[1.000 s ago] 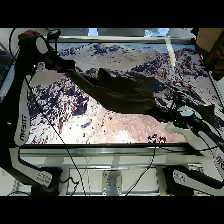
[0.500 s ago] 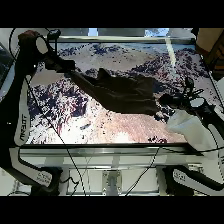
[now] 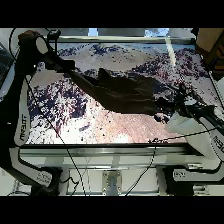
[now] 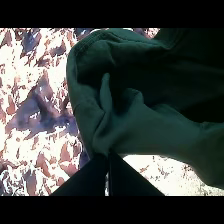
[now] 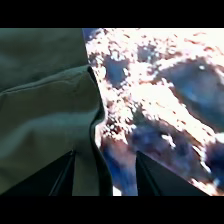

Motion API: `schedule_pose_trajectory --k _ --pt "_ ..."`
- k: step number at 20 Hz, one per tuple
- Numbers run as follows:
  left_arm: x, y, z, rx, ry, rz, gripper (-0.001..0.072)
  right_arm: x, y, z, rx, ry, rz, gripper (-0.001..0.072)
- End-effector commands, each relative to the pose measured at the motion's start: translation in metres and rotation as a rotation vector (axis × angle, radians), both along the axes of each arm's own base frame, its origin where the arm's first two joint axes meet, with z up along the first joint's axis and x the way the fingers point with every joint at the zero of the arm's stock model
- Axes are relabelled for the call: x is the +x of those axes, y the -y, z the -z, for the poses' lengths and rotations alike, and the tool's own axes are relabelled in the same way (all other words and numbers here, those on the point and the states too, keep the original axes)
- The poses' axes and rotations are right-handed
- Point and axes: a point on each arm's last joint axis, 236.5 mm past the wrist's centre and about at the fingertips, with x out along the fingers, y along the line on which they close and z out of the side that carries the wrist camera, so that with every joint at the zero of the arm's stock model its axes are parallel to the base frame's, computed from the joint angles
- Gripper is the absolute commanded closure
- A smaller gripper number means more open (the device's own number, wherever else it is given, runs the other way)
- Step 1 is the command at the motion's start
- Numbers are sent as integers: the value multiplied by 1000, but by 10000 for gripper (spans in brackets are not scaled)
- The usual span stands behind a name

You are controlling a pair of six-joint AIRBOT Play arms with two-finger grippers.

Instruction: Fold the shirts.

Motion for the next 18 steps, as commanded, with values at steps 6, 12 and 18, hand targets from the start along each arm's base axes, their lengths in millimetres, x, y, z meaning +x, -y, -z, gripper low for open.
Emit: schedule_pose_trajectory --k 6,12,18 --pt "0 1 0 -12 -2 -7 700 30 -36 -23 194 74 -75 429" --pt "1 2 -1 -12 2 -8 700 38 -32 -57 229 117 -98 679" --pt "34 32 -150 -254 451 -33 700 22 11 -199 75 390 -123 680"
